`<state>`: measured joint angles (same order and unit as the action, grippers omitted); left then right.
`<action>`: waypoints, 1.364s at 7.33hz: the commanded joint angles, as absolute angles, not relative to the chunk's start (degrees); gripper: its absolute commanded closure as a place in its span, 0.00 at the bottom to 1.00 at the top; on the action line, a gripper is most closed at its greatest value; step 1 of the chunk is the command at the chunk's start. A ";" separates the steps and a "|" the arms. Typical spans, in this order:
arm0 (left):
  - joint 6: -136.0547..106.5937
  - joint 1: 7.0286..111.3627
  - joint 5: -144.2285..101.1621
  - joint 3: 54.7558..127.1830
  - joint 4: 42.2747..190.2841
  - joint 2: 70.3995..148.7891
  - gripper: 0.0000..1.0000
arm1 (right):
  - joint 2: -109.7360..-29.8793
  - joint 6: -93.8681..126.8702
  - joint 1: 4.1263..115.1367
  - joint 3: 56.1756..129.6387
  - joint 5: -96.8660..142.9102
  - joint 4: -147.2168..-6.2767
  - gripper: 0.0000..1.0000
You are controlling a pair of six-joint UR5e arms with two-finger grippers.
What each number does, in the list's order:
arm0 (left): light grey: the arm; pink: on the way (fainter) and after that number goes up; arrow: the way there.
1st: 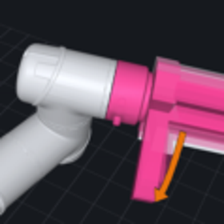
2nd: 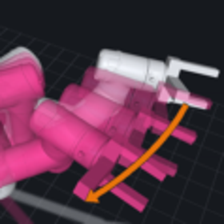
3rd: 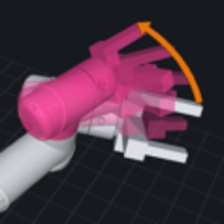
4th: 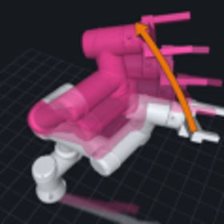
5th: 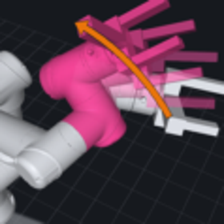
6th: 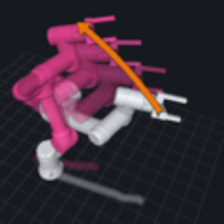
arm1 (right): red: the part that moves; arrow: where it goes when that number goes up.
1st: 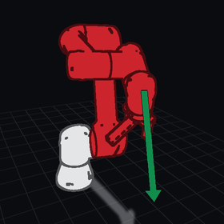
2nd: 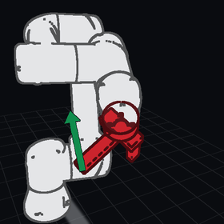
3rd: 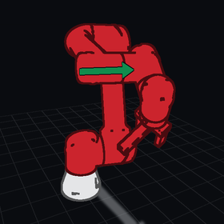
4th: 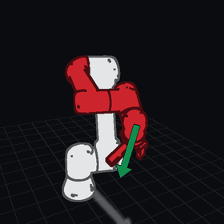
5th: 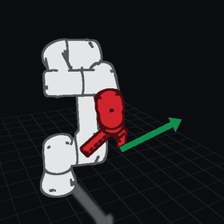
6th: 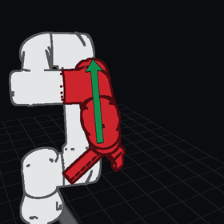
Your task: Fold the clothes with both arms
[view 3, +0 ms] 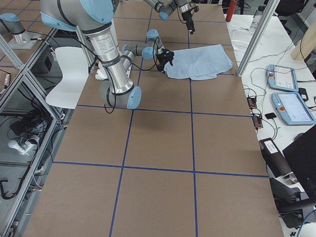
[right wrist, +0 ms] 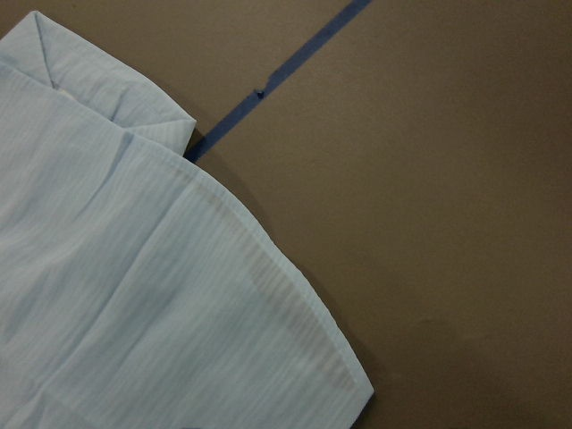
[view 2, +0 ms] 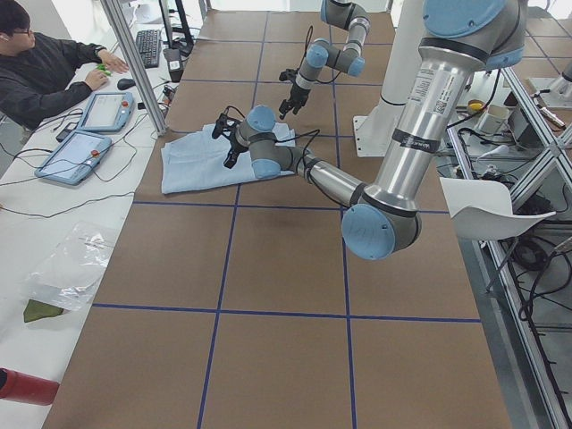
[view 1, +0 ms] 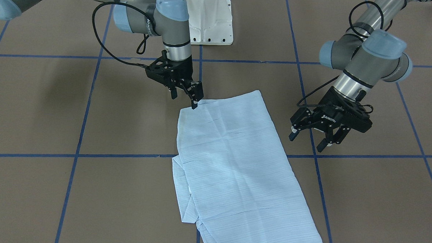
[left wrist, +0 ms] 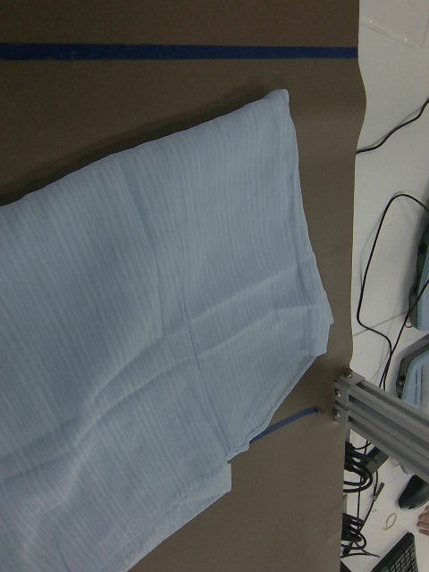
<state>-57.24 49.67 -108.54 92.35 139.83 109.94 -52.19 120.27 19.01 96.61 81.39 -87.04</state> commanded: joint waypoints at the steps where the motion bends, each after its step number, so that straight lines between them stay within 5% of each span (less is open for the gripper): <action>1: -57.30 49.57 -108.37 92.46 139.83 109.86 0.00 | -50.46 123.83 17.41 93.89 79.90 -88.07 0.23; 4: -57.30 49.57 -108.37 92.29 139.83 109.86 0.00 | -47.11 125.06 17.14 88.60 79.63 -87.98 0.39; 9: -57.22 49.48 -108.28 91.85 139.83 109.86 0.00 | -44.30 125.77 16.79 84.82 79.63 -87.98 0.50; 10: -57.22 49.48 -108.28 91.85 139.83 109.86 0.00 | -44.12 125.77 16.79 84.81 79.63 -87.98 0.59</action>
<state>-57.23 49.48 -108.28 91.89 139.86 109.86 -44.34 125.74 16.79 85.09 79.63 -87.99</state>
